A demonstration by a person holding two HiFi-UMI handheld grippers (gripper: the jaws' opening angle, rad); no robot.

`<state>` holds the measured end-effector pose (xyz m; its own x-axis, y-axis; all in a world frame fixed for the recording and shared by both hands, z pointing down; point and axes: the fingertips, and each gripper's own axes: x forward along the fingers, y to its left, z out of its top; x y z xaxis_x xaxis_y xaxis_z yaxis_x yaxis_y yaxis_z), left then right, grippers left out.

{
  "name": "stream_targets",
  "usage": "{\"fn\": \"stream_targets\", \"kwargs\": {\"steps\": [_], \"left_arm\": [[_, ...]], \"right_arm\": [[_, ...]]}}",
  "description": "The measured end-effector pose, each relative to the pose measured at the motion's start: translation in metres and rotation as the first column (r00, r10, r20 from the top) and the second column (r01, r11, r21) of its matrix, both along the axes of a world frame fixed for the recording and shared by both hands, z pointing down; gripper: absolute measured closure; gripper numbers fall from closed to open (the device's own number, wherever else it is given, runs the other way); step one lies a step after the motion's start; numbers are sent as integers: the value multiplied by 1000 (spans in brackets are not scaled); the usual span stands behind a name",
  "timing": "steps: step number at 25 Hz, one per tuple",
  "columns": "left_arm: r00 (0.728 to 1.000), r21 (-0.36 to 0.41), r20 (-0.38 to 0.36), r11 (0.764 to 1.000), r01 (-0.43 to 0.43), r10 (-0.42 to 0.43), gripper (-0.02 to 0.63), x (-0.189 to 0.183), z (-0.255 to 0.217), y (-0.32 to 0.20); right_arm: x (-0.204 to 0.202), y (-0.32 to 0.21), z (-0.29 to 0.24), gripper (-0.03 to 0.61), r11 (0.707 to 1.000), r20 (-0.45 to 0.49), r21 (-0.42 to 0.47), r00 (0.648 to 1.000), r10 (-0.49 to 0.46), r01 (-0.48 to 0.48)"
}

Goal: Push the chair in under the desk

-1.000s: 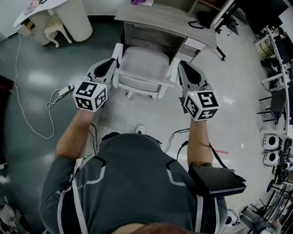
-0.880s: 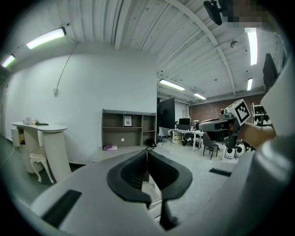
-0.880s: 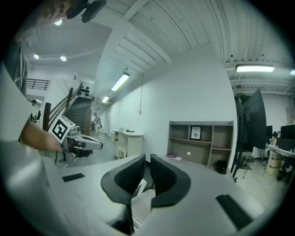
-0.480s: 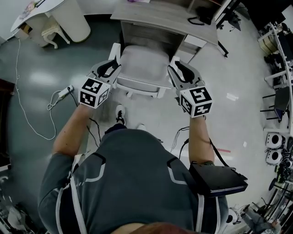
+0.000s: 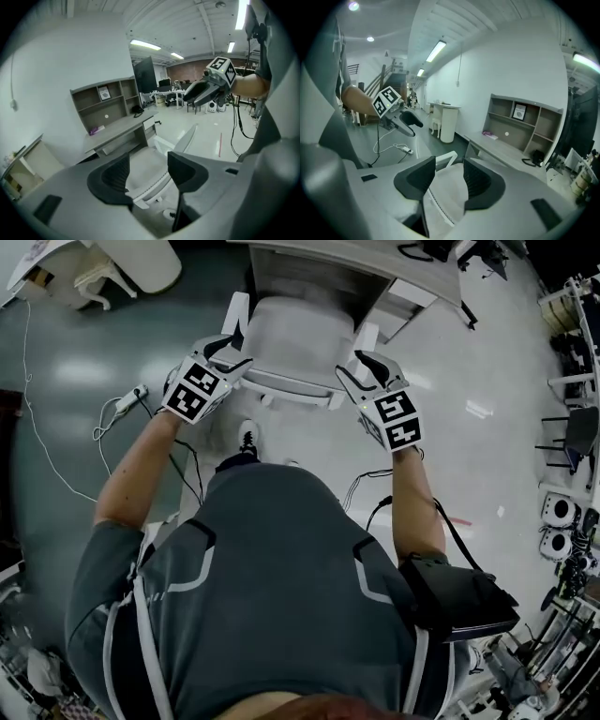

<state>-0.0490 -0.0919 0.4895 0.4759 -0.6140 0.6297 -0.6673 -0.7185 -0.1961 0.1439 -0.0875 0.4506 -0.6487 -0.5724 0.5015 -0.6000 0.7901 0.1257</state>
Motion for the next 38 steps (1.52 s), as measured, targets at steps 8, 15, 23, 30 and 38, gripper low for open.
{"fn": "stream_targets", "kwargs": {"steps": [8, 15, 23, 30, 38], "left_arm": [[961, -130, 248, 987, -96, 126, 345, -25, 83, -1], [926, -182, 327, 974, -133, 188, 347, -31, 109, 0], [832, -174, 474, 956, -235, 290, 422, -38, 136, -10], [698, -185, 601, 917, -353, 390, 479, -43, 142, -8], [678, -278, 576, 889, -363, 457, 490, -43, 144, -3]], "right_arm": [[-22, 15, 87, 321, 976, -171, -157, 970, -174, 148], [-10, 28, 135, 321, 964, -351, -207, 907, -233, 167], [-11, 24, 173, 337, 957, -437, -226, 860, -264, 180], [-10, 17, 179, 410, 959, -490, -214, 828, -271, 187], [-9, 18, 186, 416, 962, -547, -207, 794, -266, 179]]}}
